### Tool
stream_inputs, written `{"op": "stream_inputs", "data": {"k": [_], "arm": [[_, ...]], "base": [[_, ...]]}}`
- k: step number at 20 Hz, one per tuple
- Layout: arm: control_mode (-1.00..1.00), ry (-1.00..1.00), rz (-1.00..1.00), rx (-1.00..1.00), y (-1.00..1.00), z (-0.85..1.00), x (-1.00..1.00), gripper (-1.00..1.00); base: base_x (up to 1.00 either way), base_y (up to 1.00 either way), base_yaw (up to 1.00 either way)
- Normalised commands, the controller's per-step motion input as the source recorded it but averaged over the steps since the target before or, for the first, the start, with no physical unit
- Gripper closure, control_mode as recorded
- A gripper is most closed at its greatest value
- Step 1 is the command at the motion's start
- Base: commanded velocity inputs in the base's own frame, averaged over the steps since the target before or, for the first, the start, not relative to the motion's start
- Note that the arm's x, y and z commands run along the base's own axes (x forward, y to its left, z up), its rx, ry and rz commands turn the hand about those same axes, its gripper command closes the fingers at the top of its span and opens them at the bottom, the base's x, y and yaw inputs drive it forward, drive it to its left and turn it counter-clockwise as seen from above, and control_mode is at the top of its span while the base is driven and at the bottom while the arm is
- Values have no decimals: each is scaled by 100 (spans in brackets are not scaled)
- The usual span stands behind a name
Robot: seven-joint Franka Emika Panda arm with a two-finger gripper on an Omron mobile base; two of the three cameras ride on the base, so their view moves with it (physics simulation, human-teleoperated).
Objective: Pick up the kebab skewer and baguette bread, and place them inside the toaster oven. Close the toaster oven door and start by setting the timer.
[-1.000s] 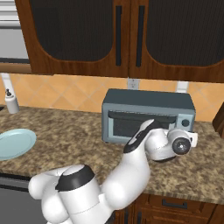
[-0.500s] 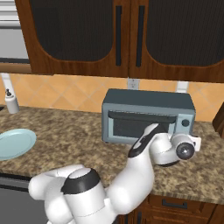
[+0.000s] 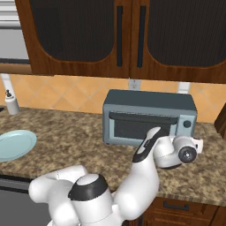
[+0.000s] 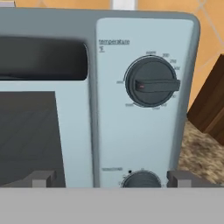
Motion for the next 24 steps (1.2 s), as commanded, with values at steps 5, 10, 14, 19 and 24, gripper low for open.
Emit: {"op": "stream_inputs", "data": {"k": [5,10,14,19,24], "arm": [[-100,0,0,0,-3,0,3,-100],[-100,-2,0,0,-8,-19,0,-100],[-100,-8,0,1,-3,-34,0,-100],[-100,-12,4,4,-8,-18,0,-100],[-100,-9,6,4,-11,-5,0,-100]], "base": [[0,0,0],[0,0,0],[0,0,0],[0,0,0],[0,0,0]]}}
